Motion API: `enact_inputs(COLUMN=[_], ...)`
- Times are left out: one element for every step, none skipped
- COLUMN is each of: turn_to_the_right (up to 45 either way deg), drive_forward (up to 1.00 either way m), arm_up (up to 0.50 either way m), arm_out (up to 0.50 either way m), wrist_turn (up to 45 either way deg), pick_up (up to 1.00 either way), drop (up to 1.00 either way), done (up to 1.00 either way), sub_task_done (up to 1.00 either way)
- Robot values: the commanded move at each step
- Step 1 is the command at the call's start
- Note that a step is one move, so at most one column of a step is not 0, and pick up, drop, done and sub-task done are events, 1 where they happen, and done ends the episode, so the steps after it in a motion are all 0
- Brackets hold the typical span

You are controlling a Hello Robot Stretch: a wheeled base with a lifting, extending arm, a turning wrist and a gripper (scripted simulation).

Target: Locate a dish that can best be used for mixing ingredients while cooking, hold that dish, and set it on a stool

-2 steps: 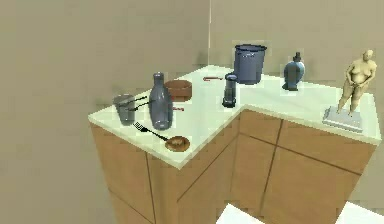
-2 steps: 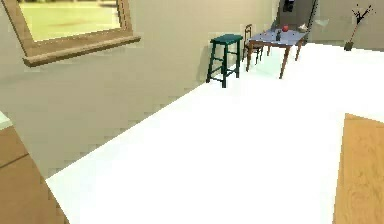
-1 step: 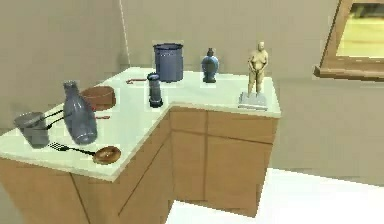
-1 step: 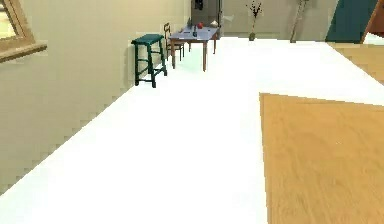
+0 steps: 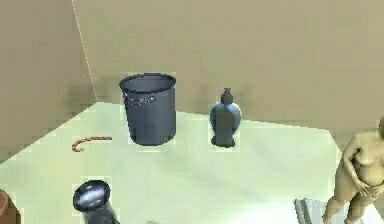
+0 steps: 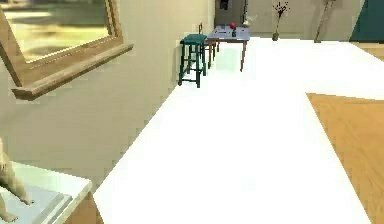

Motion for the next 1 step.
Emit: enact_inputs(turn_to_the_right=[-45.0], drive_forward=[0.0], arm_up=[0.0], arm_out=[0.0], wrist_turn=[0.0], pick_up=[0.0], drop=[0.0], done=[0.0], sub_task_done=[0.0])
